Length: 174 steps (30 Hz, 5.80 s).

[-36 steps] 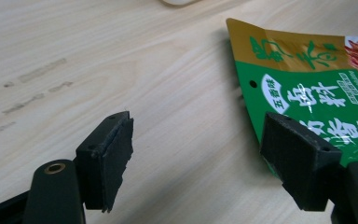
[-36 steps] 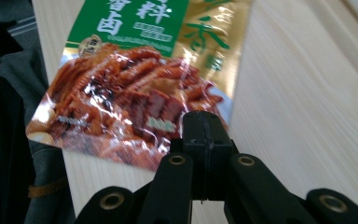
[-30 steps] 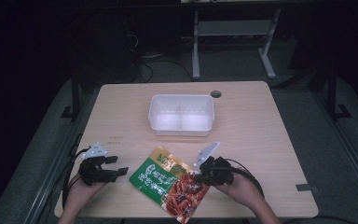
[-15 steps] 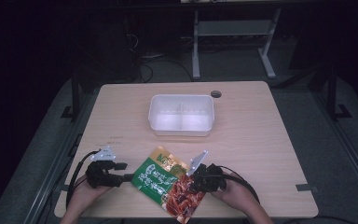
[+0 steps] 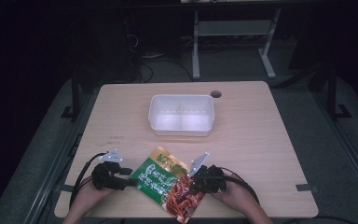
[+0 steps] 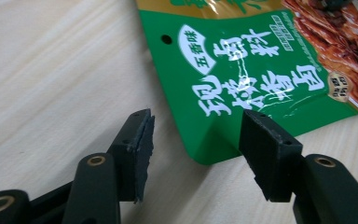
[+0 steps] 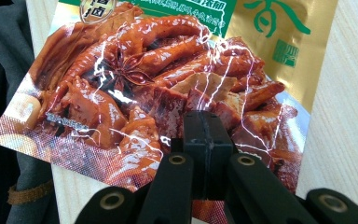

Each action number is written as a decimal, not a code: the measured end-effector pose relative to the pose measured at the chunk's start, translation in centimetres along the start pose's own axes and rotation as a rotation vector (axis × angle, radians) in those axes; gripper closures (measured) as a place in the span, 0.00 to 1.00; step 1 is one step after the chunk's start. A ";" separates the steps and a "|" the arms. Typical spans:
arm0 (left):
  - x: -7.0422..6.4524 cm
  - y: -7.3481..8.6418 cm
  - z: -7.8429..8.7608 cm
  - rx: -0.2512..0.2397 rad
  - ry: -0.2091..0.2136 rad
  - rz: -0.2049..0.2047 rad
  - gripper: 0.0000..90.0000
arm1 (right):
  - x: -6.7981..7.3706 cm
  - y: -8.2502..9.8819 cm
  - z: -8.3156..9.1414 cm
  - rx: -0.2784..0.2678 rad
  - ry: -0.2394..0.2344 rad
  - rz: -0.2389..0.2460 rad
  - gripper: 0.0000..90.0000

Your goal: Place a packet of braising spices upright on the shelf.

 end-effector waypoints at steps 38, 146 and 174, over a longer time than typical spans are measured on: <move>-2.0 -2.5 -1.9 0.046 0.021 -0.086 1.00 | -0.4 -0.1 -0.3 -0.031 -0.044 -0.061 0.65; -1.0 -2.7 2.2 -0.176 -0.209 -0.116 0.36 | -9.2 -7.3 11.8 -0.294 -0.166 -0.162 1.00; -0.3 -2.0 1.5 -0.160 -0.229 -0.094 0.31 | -10.5 -8.0 14.7 -0.323 -0.068 -0.265 1.00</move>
Point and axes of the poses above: each handheld gripper's, and its own axes: z roughly backward along the jaws, y roughly out of its underside, x roughly to its left, the point moved 4 cm from there along -z, roughly forward along the jaws, and after that the axes turned 14 degrees about y, right-handed, at the moved point
